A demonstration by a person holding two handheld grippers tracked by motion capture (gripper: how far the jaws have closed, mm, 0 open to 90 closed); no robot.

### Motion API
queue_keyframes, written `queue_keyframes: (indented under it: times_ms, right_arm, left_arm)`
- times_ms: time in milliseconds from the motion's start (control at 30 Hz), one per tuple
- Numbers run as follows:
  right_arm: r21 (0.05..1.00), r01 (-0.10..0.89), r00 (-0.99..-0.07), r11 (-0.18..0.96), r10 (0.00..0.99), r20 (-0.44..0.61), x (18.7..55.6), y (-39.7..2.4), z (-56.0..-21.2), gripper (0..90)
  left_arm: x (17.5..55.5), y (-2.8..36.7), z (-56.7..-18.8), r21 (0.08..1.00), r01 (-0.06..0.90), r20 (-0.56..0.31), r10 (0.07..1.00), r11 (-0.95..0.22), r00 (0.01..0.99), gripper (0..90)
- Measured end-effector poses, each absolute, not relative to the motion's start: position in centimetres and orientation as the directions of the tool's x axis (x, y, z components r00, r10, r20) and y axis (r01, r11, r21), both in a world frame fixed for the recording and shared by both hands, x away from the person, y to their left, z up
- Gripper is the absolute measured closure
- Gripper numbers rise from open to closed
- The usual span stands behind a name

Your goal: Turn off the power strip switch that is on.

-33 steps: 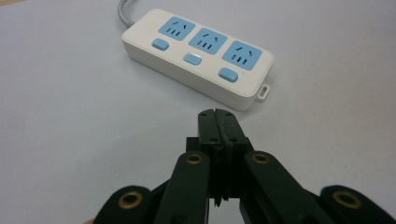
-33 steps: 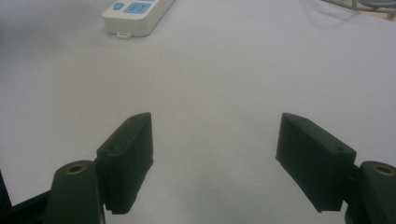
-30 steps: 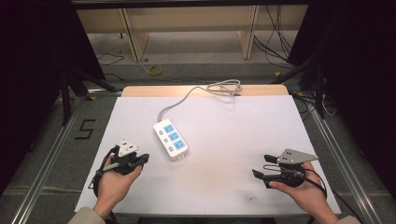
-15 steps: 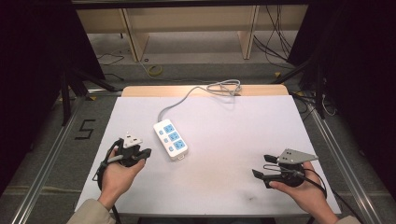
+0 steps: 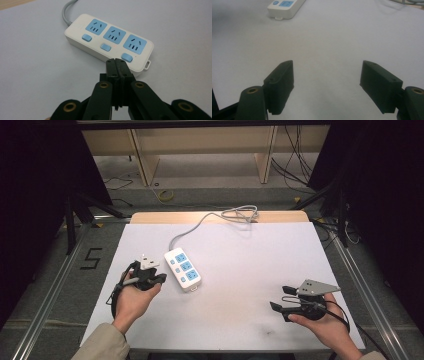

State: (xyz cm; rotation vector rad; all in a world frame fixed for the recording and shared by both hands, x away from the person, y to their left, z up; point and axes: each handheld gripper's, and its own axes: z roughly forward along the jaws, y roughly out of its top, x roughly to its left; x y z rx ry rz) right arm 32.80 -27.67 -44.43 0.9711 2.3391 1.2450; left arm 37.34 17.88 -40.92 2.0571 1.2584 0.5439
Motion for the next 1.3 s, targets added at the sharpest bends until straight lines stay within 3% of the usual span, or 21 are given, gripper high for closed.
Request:
queue_keyframes:
  times_ms: [1300]
  right_arm:
    - [0.820, 0.419, -0.720, 0.390, 0.693, 0.039, 32.8, -27.7, -44.4, 27.5]
  left_arm:
    - [40.3, 17.1, -40.6, 0.698, 0.634, 0.020, 0.894, -0.333, 0.447, 90.0]
